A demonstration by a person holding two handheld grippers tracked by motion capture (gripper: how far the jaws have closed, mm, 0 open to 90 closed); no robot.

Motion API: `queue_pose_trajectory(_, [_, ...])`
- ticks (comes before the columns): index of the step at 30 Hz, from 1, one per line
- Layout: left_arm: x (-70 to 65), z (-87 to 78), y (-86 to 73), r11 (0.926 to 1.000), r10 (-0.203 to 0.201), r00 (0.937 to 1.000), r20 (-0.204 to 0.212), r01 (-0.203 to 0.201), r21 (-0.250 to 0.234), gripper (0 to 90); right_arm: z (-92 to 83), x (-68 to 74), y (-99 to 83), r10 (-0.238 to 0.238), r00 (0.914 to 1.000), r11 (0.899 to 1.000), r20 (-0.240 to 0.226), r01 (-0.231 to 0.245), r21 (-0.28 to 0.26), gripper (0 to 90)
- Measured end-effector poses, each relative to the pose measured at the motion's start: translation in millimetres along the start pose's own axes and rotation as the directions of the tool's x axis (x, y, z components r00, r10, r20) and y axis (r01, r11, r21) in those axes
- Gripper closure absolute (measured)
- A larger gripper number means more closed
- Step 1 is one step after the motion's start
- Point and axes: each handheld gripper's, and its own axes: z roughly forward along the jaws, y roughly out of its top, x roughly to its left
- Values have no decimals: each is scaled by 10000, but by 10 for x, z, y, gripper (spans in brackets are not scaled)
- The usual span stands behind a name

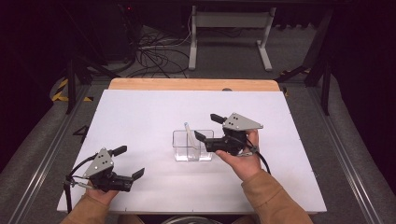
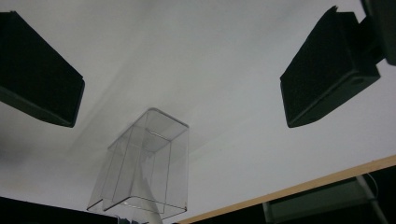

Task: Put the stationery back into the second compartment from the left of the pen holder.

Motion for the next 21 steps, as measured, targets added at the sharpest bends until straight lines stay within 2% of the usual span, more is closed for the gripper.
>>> queue_pose_trajectory(12, [-1, -10, 4, 10000, -14, 10000, 0, 14, -30, 5, -132, -32, 56, -162, 9999, 9998, -16, 161, -140, 90])
queue_pose_trajectory(16, [-1, -34, 9, 9998, -134, 9999, -10, 134, -138, 5, -234, -66, 71, -104, 9999, 9998, 33, 104, -165, 70])
queue_pose_trajectory(18, [-3, -43, 7, 9993, -323, 9995, 33, 324, -205, 5, -335, -112, 74, -23, 9999, 9998, 105, 25, -206, 64])
queue_pose_trajectory(21, [7, -51, 8, 9993, -303, 9995, 0, 303, -225, 4, -432, -151, 51, -82, 9999, 9999, 150, 84, -144, 56])
